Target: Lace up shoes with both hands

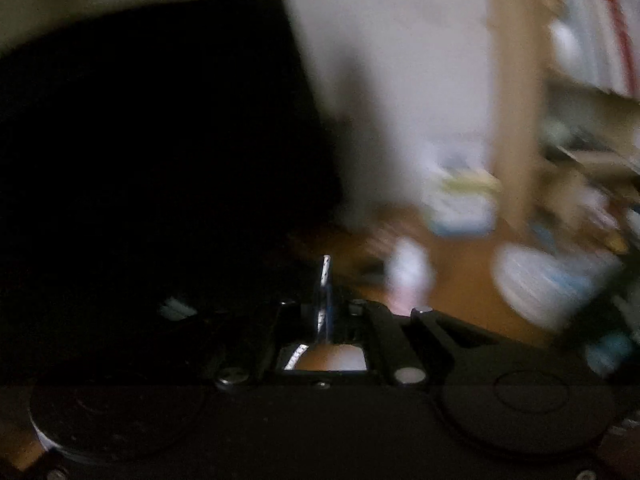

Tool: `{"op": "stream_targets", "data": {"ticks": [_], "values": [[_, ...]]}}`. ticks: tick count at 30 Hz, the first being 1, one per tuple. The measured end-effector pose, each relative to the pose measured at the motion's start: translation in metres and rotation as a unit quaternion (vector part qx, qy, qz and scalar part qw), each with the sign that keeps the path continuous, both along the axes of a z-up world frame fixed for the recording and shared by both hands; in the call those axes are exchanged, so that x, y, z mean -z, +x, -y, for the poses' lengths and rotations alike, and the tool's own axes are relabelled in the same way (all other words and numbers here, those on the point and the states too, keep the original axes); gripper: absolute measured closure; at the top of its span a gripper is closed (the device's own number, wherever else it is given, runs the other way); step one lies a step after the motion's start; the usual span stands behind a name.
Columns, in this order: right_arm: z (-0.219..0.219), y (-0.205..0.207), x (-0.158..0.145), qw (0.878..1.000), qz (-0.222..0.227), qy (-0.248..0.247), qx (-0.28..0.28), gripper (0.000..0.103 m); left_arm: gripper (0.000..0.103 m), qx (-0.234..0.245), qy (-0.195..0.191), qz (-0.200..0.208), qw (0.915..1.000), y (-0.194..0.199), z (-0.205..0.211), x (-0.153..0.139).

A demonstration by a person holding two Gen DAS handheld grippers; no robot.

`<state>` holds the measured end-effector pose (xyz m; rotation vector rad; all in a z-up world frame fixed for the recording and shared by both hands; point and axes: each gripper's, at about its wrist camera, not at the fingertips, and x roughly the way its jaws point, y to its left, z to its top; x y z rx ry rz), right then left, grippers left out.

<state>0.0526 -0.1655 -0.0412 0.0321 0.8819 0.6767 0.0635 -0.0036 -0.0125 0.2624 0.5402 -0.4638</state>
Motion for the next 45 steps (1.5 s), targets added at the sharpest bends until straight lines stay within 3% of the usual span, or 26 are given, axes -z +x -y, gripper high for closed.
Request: {"op": "stream_targets", "data": {"ticks": [1,2,3,7,17,45], "values": [[-0.003,-0.001,0.002,1.000,0.005,-0.011,-0.004,0.073,0.102,0.019,0.004,-0.020,0.9996,-0.004,0.007,0.012],[-0.004,-0.002,0.005,1.000,0.007,-0.017,-0.007,0.086,0.102,0.031,0.010,-0.034,0.9989,-0.007,0.011,0.020],[-0.004,-0.003,0.006,1.000,0.007,-0.018,-0.007,0.090,0.102,0.042,0.017,-0.048,0.9978,-0.011,0.015,0.030],[0.011,-0.004,0.010,1.000,0.000,0.000,0.010,0.090,0.102,0.071,0.044,-0.092,0.9923,-0.019,0.025,0.055],[0.016,-0.003,0.011,1.000,-0.010,0.015,0.024,0.090,0.102,0.091,0.098,-0.102,0.9857,-0.021,0.039,0.070],[0.019,-0.002,0.010,0.999,-0.017,0.016,0.023,0.087,0.102,0.093,0.100,-0.112,0.9844,-0.016,0.044,0.074]]}}
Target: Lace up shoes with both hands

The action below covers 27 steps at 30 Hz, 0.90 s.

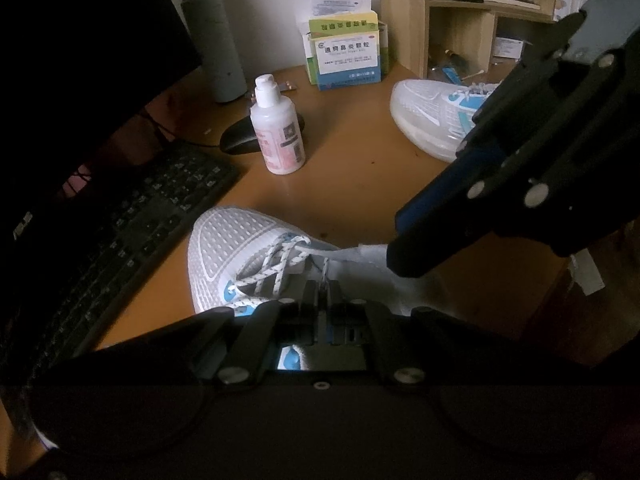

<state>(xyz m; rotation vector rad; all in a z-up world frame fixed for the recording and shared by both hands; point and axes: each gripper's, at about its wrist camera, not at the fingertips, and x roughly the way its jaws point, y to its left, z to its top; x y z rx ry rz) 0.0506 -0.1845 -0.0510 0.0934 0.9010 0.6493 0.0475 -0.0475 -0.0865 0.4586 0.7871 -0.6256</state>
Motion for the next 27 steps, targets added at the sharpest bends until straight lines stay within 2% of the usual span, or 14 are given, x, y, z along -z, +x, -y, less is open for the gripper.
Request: {"op": "stream_targets", "data": {"ticks": [8,11,16,21,27], "values": [[0.001,0.000,0.000,1.000,-0.004,0.006,0.002,0.084,0.102,-0.002,-0.020,0.011,0.9997,0.000,0.003,-0.002],[0.004,-0.001,-0.005,1.000,-0.008,0.020,0.007,0.084,0.102,-0.009,-0.029,0.012,0.9995,0.001,0.003,-0.002],[0.019,0.006,-0.010,0.997,-0.014,0.061,0.049,0.084,0.102,-0.022,-0.041,0.012,0.9988,0.001,0.002,-0.002],[0.015,0.023,0.004,0.995,-0.033,0.069,0.072,0.083,0.102,-0.027,-0.046,0.012,0.9985,0.001,0.003,-0.002],[0.014,0.039,0.024,0.985,-0.073,0.115,0.104,0.083,0.102,-0.026,-0.044,0.014,0.9986,0.000,0.003,-0.003]]}}
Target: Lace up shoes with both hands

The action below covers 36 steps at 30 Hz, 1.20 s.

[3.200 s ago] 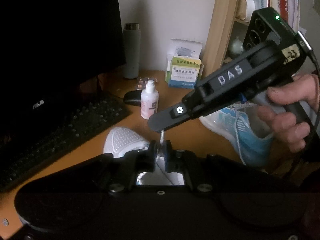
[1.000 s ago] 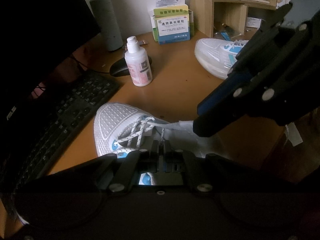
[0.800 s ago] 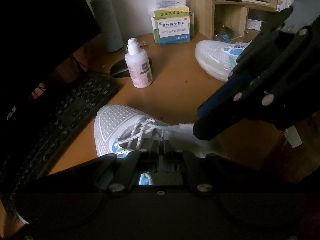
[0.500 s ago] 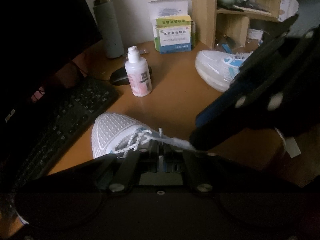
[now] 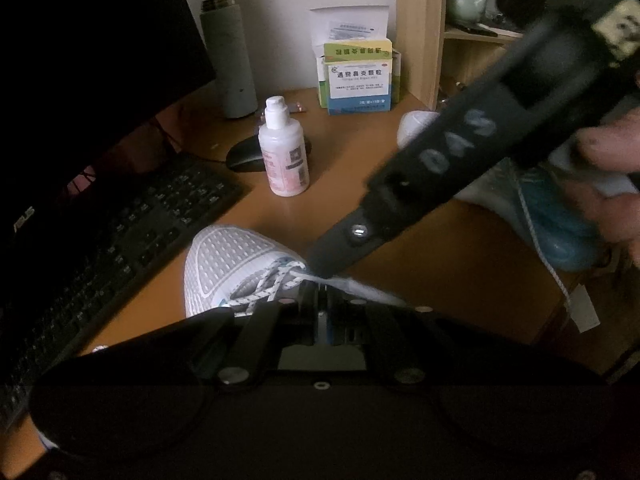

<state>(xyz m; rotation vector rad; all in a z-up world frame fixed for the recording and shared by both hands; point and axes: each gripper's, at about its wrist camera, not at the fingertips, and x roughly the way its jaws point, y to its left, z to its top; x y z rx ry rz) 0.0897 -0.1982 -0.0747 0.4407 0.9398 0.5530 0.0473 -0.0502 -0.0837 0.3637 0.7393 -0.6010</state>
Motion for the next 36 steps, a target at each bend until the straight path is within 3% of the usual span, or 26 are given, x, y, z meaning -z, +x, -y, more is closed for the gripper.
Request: {"op": "stream_targets", "data": {"ticks": [6,7,9,10,12,16,20,22,28,32,36], "values": [[0.013,0.017,0.023,0.993,-0.070,0.092,0.033,0.086,0.102,-0.009,-0.003,-0.001,1.0000,-0.003,-0.002,0.001],[0.016,0.018,0.025,0.991,-0.072,0.109,0.037,0.094,0.102,-0.009,-0.002,0.000,1.0000,-0.004,-0.001,0.001],[0.020,0.018,0.027,0.987,-0.077,0.131,0.044,0.095,0.096,-0.015,0.005,0.012,0.9998,-0.008,-0.001,-0.001],[0.021,0.017,0.028,0.987,-0.078,0.134,0.050,0.101,0.090,-0.017,0.009,0.017,0.9997,-0.009,-0.001,-0.002],[0.025,0.014,0.023,0.988,-0.068,0.126,0.066,0.101,0.084,-0.018,0.024,0.045,0.9985,-0.017,0.000,-0.007],[0.044,0.001,-0.013,0.993,0.000,0.077,0.086,0.101,0.077,-0.023,0.032,0.061,0.9974,-0.025,-0.002,-0.011],[0.091,-0.018,-0.057,0.987,0.079,0.012,0.142,0.101,0.075,-0.030,0.047,0.067,0.9962,-0.030,-0.002,-0.009],[0.122,-0.030,-0.081,0.975,0.120,-0.031,0.183,0.101,0.075,-0.032,0.045,0.064,0.9964,-0.031,-0.002,-0.009],[0.210,-0.076,-0.145,0.917,0.209,-0.138,0.310,0.101,0.070,-0.032,0.049,0.061,0.9964,-0.034,0.001,-0.006],[0.231,-0.094,-0.160,0.890,0.230,-0.179,0.350,0.101,0.068,-0.031,0.049,0.059,0.9965,-0.035,0.002,-0.007],[0.241,-0.107,-0.164,0.871,0.240,-0.197,0.380,0.101,0.067,-0.027,0.052,0.060,0.9965,-0.036,0.001,-0.007]]}}
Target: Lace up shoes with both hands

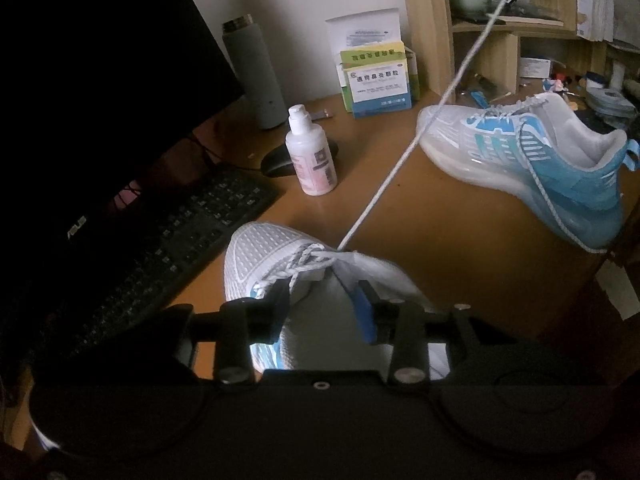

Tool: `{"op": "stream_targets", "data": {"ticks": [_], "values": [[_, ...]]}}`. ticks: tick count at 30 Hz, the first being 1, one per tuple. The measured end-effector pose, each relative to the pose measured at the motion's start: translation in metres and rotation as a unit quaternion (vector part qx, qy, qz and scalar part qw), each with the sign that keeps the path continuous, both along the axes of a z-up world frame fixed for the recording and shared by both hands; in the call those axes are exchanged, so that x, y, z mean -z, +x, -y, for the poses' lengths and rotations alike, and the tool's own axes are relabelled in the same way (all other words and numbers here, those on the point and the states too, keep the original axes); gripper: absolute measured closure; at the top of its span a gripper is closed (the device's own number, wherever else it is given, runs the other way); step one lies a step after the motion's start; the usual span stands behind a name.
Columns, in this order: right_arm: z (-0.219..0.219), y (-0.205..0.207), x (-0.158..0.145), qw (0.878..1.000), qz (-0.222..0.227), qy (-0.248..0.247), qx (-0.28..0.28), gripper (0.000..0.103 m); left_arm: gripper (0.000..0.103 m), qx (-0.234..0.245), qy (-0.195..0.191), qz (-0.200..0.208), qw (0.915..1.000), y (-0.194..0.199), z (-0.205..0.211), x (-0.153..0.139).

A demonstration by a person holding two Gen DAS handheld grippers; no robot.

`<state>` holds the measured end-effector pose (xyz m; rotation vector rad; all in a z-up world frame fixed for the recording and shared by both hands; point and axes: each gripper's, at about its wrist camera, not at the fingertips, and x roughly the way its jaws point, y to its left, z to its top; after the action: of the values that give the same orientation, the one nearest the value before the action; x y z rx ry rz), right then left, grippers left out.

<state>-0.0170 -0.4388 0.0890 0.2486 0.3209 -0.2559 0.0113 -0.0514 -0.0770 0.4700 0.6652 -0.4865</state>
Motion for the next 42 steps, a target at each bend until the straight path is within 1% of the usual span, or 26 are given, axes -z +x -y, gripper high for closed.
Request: {"op": "stream_targets", "data": {"ticks": [2,6,7,9,10,11,13,14,16,18,21,24,25,27,28,29,30,31,33,35,36,37,38,39,40,42], "values": [[0.001,-0.005,-0.002,1.000,0.003,-0.013,0.015,0.101,0.067,0.001,0.000,-0.001,1.0000,0.000,0.000,0.000],[-0.006,-0.006,-0.003,1.000,0.005,-0.019,0.023,0.101,0.066,-0.004,-0.003,-0.002,1.0000,-0.001,-0.003,-0.007],[-0.009,-0.002,-0.001,1.000,-0.003,-0.013,0.005,0.101,0.066,-0.003,-0.002,-0.004,1.0000,-0.001,-0.003,-0.009],[-0.023,0.010,0.007,0.998,-0.014,0.021,-0.064,0.101,0.066,0.000,-0.004,-0.002,1.0000,-0.006,-0.006,-0.020],[-0.035,0.017,0.013,0.993,-0.019,0.045,-0.103,0.101,0.065,0.002,-0.008,0.000,1.0000,-0.008,-0.007,-0.026],[-0.056,0.028,0.024,0.983,-0.041,0.075,-0.160,0.101,0.065,0.004,-0.013,0.003,0.9999,-0.010,-0.008,-0.032],[-0.087,0.042,0.042,0.963,-0.060,0.119,-0.234,0.101,0.065,0.009,-0.038,0.005,0.9992,-0.012,-0.010,-0.048],[-0.113,0.051,0.057,0.939,-0.078,0.164,-0.290,0.101,0.065,0.013,-0.055,0.002,0.9984,-0.012,-0.010,-0.055],[-0.144,0.060,0.072,0.911,-0.100,0.201,-0.346,0.101,0.065,0.018,-0.090,-0.009,0.9957,-0.011,-0.012,-0.067],[-0.175,0.066,0.087,0.880,-0.121,0.226,-0.400,0.101,0.065,0.021,-0.134,-0.033,0.9903,-0.008,-0.013,-0.077],[-0.197,0.070,0.094,0.864,-0.136,0.228,-0.427,0.101,0.066,0.014,-0.162,-0.051,0.9854,-0.006,-0.017,-0.079],[-0.210,0.072,0.096,0.855,-0.145,0.218,-0.447,0.101,0.069,0.007,-0.174,-0.063,0.9827,-0.004,-0.021,-0.076],[-0.212,0.073,0.095,0.852,-0.147,0.214,-0.454,0.101,0.075,0.005,-0.175,-0.066,0.9823,-0.003,-0.022,-0.075],[-0.217,0.074,0.096,0.846,-0.148,0.208,-0.468,0.101,0.080,-0.002,-0.172,-0.068,0.9827,-0.001,-0.022,-0.074],[-0.220,0.073,0.096,0.844,-0.148,0.202,-0.474,0.101,0.091,-0.004,-0.172,-0.069,0.9826,0.000,-0.023,-0.073],[-0.223,0.072,0.095,0.842,-0.148,0.198,-0.479,0.101,0.097,-0.005,-0.175,-0.067,0.9823,0.001,-0.024,-0.073],[-0.226,0.072,0.095,0.841,-0.149,0.196,-0.481,0.101,0.097,-0.006,-0.175,-0.067,0.9823,0.002,-0.024,-0.073],[-0.229,0.074,0.096,0.840,-0.150,0.194,-0.484,0.101,0.102,-0.008,-0.174,-0.066,0.9825,0.004,-0.025,-0.072],[-0.232,0.076,0.097,0.837,-0.152,0.191,-0.491,0.100,0.102,-0.018,-0.178,-0.064,0.9818,0.006,-0.028,-0.071],[-0.231,0.076,0.095,0.837,-0.149,0.193,-0.490,0.096,0.102,-0.033,-0.187,-0.067,0.9795,0.010,-0.034,-0.070],[-0.231,0.076,0.094,0.839,-0.148,0.193,-0.487,0.096,0.102,-0.045,-0.196,-0.071,0.9769,0.013,-0.038,-0.069],[-0.229,0.076,0.092,0.842,-0.146,0.194,-0.481,0.087,0.102,-0.062,-0.214,-0.077,0.9719,0.018,-0.045,-0.069],[-0.224,0.076,0.090,0.846,-0.140,0.195,-0.477,0.084,0.102,-0.073,-0.225,-0.081,0.9683,0.020,-0.050,-0.068],[-0.223,0.075,0.089,0.849,-0.136,0.183,-0.477,0.084,0.102,-0.078,-0.231,-0.084,0.9661,0.021,-0.053,-0.069],[-0.223,0.075,0.088,0.852,-0.135,0.164,-0.478,0.084,0.102,-0.087,-0.247,-0.091,0.9608,0.023,-0.058,-0.068],[-0.236,0.068,0.089,0.850,-0.139,0.083,-0.501,0.084,0.102,-0.104,-0.278,-0.107,0.9490,0.028,-0.065,-0.068]]}}
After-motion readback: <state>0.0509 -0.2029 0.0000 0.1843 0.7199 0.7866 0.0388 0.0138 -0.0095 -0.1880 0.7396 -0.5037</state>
